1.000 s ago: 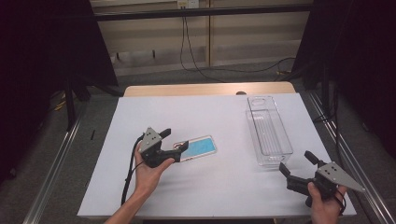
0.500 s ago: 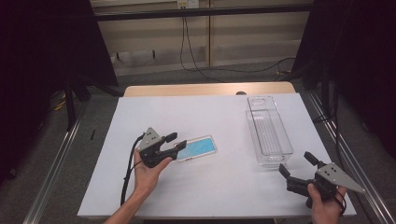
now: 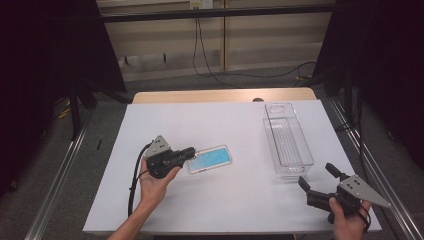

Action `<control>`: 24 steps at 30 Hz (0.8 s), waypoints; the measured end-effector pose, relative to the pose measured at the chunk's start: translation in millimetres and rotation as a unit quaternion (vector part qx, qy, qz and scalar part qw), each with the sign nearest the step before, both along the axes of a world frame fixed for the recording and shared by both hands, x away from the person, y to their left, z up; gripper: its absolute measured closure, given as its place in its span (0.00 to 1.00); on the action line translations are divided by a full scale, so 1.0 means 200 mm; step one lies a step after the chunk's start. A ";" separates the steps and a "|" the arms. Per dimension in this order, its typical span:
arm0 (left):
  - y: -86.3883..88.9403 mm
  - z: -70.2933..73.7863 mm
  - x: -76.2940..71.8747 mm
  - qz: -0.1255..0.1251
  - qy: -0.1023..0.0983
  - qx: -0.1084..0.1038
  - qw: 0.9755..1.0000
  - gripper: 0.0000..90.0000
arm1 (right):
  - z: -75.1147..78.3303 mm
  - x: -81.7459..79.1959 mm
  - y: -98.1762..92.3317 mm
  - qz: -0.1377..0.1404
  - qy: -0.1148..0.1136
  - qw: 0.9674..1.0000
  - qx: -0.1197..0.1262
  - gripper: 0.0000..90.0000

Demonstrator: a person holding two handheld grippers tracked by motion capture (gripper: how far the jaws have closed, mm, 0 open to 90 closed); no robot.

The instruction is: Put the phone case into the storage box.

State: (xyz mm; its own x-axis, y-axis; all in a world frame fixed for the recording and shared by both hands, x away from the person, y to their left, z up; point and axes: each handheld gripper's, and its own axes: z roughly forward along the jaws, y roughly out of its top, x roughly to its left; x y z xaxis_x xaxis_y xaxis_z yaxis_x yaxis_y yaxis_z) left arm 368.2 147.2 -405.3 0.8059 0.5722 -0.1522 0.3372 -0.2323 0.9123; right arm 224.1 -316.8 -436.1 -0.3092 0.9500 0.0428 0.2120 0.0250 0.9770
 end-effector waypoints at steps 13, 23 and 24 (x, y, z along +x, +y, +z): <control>-0.02 -0.01 0.01 -0.031 0.041 0.049 0.997 1.00 | 0.00 0.00 0.00 0.001 0.000 1.000 0.000 0.01; -0.06 -0.06 0.03 -0.055 0.080 0.127 0.987 1.00 | 0.00 0.00 0.00 0.002 0.000 1.000 0.000 0.01; -0.06 -0.06 0.03 -0.055 0.080 0.127 0.987 1.00 | 0.00 0.00 0.00 0.002 0.000 1.000 0.001 0.01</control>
State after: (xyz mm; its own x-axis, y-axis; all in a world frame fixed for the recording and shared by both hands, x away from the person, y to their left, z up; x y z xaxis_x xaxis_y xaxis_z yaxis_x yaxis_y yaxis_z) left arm 373.8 135.8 -417.0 0.8425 0.5190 -0.1446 0.4319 -0.4902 0.7570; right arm 223.4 -316.3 -435.9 -0.3138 0.9485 0.0441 0.2122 0.0247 0.9769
